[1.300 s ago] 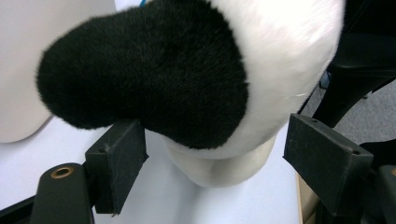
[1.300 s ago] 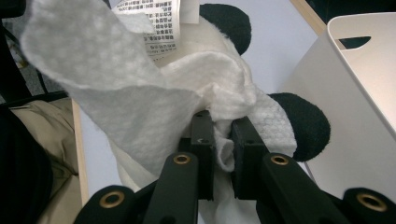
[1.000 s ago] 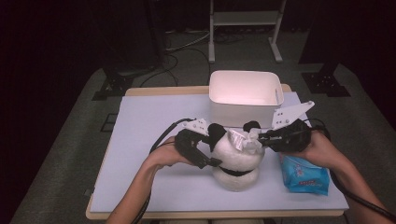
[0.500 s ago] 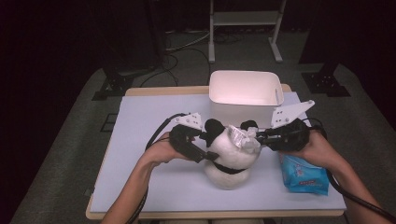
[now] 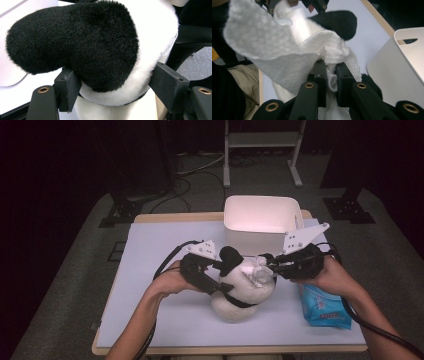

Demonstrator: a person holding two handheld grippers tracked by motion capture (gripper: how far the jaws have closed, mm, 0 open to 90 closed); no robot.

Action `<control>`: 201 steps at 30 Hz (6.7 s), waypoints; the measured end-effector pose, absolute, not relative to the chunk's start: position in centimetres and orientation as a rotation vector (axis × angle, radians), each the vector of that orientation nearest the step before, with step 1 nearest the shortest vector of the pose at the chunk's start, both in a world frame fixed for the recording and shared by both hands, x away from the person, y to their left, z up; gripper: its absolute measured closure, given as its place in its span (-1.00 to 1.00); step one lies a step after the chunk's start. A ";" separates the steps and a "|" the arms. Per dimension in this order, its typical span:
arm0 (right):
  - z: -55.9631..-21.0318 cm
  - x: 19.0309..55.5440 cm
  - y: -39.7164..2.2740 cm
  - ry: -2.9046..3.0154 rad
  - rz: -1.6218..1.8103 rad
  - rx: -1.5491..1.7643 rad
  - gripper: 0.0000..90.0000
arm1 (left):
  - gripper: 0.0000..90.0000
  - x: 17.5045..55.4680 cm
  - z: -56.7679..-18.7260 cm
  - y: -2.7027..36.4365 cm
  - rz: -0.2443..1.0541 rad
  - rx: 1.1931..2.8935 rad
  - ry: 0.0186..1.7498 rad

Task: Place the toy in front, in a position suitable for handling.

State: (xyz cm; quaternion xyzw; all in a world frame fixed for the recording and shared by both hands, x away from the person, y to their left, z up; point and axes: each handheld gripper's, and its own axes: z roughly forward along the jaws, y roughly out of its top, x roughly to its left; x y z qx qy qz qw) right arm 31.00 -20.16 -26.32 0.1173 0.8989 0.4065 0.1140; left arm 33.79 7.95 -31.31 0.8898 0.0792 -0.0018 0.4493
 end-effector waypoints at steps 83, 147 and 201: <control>-28.5 31.6 -19.1 2.646 1.108 0.368 0.78 | -0.25 33.3 -31.7 4.8 0.024 2.301 0.149; -32.2 33.0 -21.7 2.668 1.091 0.527 0.78 | -0.17 34.1 -34.3 8.9 0.108 2.407 0.199; -32.4 31.0 -20.6 2.727 1.121 0.417 0.78 | -0.15 35.3 -32.0 7.8 -0.095 2.361 0.210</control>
